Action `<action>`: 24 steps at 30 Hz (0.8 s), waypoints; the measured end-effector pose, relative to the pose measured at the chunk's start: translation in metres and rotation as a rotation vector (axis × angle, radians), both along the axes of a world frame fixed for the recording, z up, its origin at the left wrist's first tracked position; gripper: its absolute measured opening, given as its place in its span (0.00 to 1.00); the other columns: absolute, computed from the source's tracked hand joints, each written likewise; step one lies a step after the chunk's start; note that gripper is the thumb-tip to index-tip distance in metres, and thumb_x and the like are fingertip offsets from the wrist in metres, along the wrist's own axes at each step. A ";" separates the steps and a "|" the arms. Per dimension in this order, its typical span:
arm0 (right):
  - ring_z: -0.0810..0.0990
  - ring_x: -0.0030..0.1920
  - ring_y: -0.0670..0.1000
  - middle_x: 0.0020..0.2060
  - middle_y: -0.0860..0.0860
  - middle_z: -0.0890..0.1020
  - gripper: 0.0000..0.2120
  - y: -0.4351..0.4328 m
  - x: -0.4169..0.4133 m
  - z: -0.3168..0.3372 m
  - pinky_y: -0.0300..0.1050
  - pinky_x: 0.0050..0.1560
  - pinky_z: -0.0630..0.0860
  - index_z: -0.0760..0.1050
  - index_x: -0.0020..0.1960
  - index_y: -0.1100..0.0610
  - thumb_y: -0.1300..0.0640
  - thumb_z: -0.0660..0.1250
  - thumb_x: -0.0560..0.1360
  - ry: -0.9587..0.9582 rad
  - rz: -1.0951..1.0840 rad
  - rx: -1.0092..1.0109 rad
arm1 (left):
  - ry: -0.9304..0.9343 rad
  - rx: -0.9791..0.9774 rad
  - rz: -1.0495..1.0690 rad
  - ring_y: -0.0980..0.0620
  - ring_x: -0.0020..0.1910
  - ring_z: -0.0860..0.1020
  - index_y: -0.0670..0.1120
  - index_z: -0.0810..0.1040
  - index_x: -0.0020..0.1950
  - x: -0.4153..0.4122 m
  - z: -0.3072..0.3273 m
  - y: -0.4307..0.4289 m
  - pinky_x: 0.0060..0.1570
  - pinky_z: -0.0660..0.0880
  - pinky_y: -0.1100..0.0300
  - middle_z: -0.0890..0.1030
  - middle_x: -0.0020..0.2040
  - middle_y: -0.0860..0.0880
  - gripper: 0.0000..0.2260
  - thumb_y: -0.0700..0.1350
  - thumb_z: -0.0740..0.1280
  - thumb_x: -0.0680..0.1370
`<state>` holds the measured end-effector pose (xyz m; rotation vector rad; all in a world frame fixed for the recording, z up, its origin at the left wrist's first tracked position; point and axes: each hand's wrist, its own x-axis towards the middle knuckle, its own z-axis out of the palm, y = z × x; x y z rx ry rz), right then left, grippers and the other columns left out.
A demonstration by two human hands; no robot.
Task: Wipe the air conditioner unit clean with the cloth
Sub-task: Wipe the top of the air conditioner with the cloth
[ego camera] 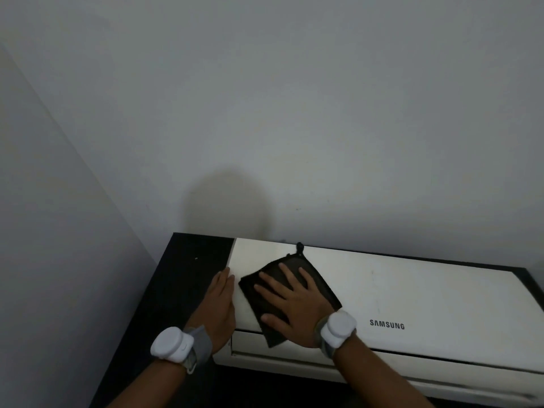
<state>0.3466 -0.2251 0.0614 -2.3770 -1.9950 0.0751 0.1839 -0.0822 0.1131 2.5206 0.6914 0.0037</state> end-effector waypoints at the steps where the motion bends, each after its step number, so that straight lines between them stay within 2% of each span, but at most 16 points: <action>1: 0.47 0.77 0.56 0.77 0.40 0.50 0.27 -0.011 0.010 0.000 0.63 0.72 0.42 0.48 0.76 0.39 0.33 0.44 0.79 -0.007 0.050 -0.003 | -0.016 0.005 -0.003 0.44 0.76 0.42 0.37 0.42 0.73 0.004 0.000 -0.003 0.66 0.35 0.69 0.39 0.75 0.38 0.24 0.36 0.51 0.81; 3: 0.43 0.77 0.53 0.77 0.38 0.47 0.28 -0.025 0.029 0.000 0.59 0.72 0.38 0.46 0.76 0.38 0.33 0.44 0.79 0.000 0.064 0.003 | -0.031 0.008 -0.017 0.45 0.76 0.42 0.37 0.42 0.73 0.011 0.001 -0.008 0.65 0.35 0.73 0.39 0.75 0.39 0.24 0.37 0.51 0.81; 4: 0.43 0.77 0.52 0.77 0.38 0.47 0.28 -0.032 0.038 0.000 0.58 0.73 0.38 0.46 0.76 0.37 0.32 0.44 0.78 0.016 0.039 0.000 | -0.030 0.002 -0.020 0.45 0.76 0.42 0.37 0.42 0.73 0.015 0.001 -0.012 0.61 0.34 0.78 0.38 0.75 0.39 0.24 0.37 0.51 0.81; 6: 0.42 0.77 0.51 0.76 0.37 0.46 0.28 -0.037 0.046 0.002 0.57 0.73 0.39 0.45 0.76 0.36 0.31 0.42 0.78 0.046 -0.048 -0.008 | -0.027 -0.007 -0.020 0.47 0.76 0.42 0.38 0.41 0.73 0.020 0.002 -0.016 0.58 0.33 0.81 0.38 0.75 0.40 0.24 0.38 0.51 0.81; 10: 0.43 0.77 0.51 0.76 0.38 0.47 0.31 -0.047 0.052 0.004 0.57 0.73 0.38 0.46 0.76 0.37 0.29 0.37 0.75 0.119 -0.363 0.003 | -0.038 -0.025 -0.040 0.47 0.76 0.42 0.38 0.41 0.73 0.038 0.001 -0.035 0.54 0.37 0.85 0.39 0.76 0.40 0.24 0.38 0.50 0.82; 14: 0.42 0.77 0.53 0.76 0.40 0.47 0.33 -0.052 0.044 0.002 0.57 0.72 0.34 0.46 0.76 0.38 0.29 0.35 0.74 0.181 -0.646 0.047 | -0.075 -0.021 -0.028 0.48 0.76 0.43 0.39 0.42 0.74 0.051 -0.001 -0.057 0.56 0.34 0.84 0.40 0.76 0.41 0.24 0.38 0.50 0.82; 16: 0.44 0.77 0.54 0.77 0.41 0.48 0.32 -0.059 0.040 0.001 0.59 0.72 0.36 0.47 0.76 0.39 0.30 0.36 0.75 0.165 -0.632 0.048 | -0.088 0.008 -0.024 0.48 0.76 0.44 0.39 0.44 0.74 0.055 -0.002 -0.063 0.56 0.32 0.83 0.42 0.76 0.41 0.23 0.39 0.50 0.82; 21: 0.45 0.77 0.52 0.76 0.38 0.48 0.28 -0.109 0.070 -0.008 0.60 0.74 0.46 0.46 0.76 0.37 0.32 0.42 0.78 0.085 -0.268 0.046 | -0.110 -0.008 -0.026 0.48 0.76 0.44 0.38 0.44 0.74 0.066 -0.002 -0.075 0.57 0.33 0.83 0.42 0.76 0.41 0.23 0.38 0.50 0.82; 24: 0.45 0.77 0.51 0.75 0.36 0.45 0.28 -0.132 0.091 -0.006 0.56 0.74 0.41 0.44 0.75 0.36 0.30 0.41 0.77 0.080 -0.347 0.029 | -0.117 -0.033 -0.023 0.48 0.76 0.43 0.38 0.43 0.74 0.070 -0.001 -0.083 0.57 0.35 0.84 0.40 0.76 0.41 0.23 0.38 0.50 0.82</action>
